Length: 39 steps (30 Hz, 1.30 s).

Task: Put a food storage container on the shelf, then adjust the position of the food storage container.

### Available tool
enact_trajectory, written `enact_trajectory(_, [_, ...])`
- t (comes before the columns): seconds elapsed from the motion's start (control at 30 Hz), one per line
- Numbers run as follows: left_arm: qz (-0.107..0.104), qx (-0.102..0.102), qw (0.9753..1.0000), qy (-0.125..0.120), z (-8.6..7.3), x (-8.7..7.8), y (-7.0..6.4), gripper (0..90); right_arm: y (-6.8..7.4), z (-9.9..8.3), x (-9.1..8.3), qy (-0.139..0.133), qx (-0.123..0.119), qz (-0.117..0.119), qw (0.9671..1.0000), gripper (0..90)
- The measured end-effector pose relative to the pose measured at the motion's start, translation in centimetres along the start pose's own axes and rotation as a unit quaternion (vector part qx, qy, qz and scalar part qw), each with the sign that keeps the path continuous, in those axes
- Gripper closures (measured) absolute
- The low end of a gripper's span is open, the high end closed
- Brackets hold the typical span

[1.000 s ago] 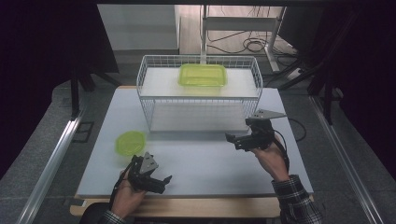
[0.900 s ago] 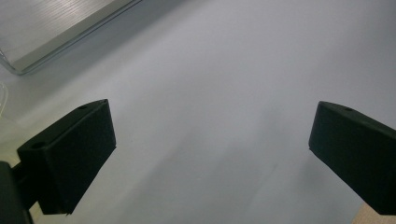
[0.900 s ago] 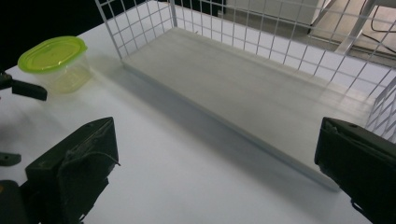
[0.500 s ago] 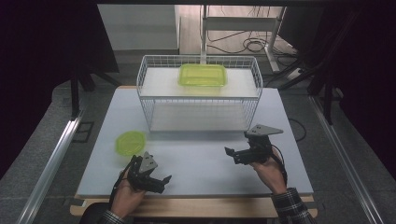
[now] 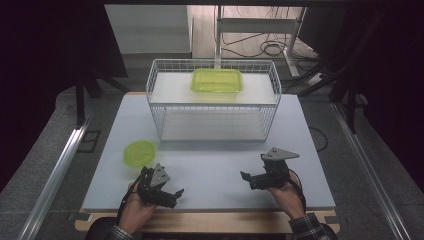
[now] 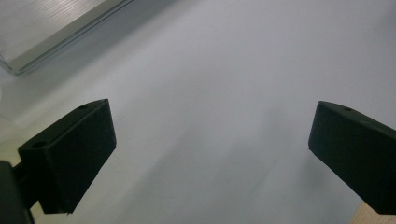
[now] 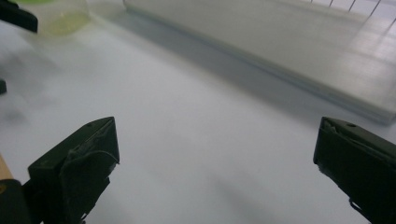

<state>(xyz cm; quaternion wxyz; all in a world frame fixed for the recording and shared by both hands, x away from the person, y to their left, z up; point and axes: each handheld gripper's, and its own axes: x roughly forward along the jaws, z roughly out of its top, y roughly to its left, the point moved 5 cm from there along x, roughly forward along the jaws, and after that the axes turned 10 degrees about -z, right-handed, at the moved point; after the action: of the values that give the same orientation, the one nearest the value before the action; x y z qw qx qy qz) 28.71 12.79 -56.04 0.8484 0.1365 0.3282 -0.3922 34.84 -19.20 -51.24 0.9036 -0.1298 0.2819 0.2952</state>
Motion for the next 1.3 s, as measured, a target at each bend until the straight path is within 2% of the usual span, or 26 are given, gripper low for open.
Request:
enact_trajectory(0.13, [0.003,-0.001,1.0000,0.000,0.0,0.0,0.1,0.7,-0.1,-1.3,0.2,0.016,0.002,-0.001,0.9999,0.1])
enact_trajectory(0.3, [0.005,-0.006,1.0000,-0.005,0.1,-0.1,0.3,0.6,-0.4,-1.6,0.3,0.015,0.010,0.000,0.9998,0.1])
enact_trajectory(0.57, [0.000,-0.016,0.9998,-0.007,0.6,-0.6,0.8,1.1,-0.4,-2.1,0.8,0.021,0.001,-0.001,0.9998,0.9])
enact_trajectory(0.63, [-0.004,-0.017,0.9998,-0.008,1.0,-1.0,1.0,3.1,-0.3,-2.1,0.9,0.021,-0.002,0.001,0.9998,1.5])
enact_trajectory(0.73, [0.001,-0.019,0.9997,-0.016,1.7,-1.8,1.5,5.1,-0.2,-2.1,1.0,0.021,-0.008,0.000,0.9998,2.0])
enact_trajectory(0.87, [-0.002,-0.050,0.9981,-0.036,2.3,-3.0,2.8,5.3,-0.1,-2.1,1.0,0.020,-0.010,-0.002,0.9997,2.2])
enact_trajectory(0.93, [0.004,-0.060,0.9976,-0.033,2.3,-3.4,3.6,3.6,-0.1,-2.1,1.0,0.019,-0.012,-0.004,0.9997,2.3])
enact_trajectory(1.03, [0.000,-0.074,0.9965,-0.039,2.2,-3.8,4.5,3.7,-0.1,-2.0,1.1,0.020,-0.013,-0.005,0.9997,2.3])
enact_trajectory(1.07, [0.003,-0.080,0.9960,-0.040,2.2,-4.0,4.9,4.9,-0.1,-2.0,1.1,0.020,-0.013,-0.006,0.9997,2.3])
enact_trajectory(1.13, [0.014,-0.074,0.9967,-0.030,2.2,-4.2,5.2,10.4,-0.1,-2.0,1.2,0.021,-0.012,-0.006,0.9997,2.4])
enact_trajectory(1.2, [0.021,-0.070,0.9971,-0.020,2.3,-4.4,5.5,20.3,-0.2,-2.0,1.2,0.022,-0.011,-0.006,0.9997,2.4])
enact_trajectory(1.3, [0.013,-0.075,0.9969,-0.021,2.6,-4.8,6.0,38.1,-0.2,-2.1,1.3,0.023,-0.011,-0.006,0.9997,2.5])
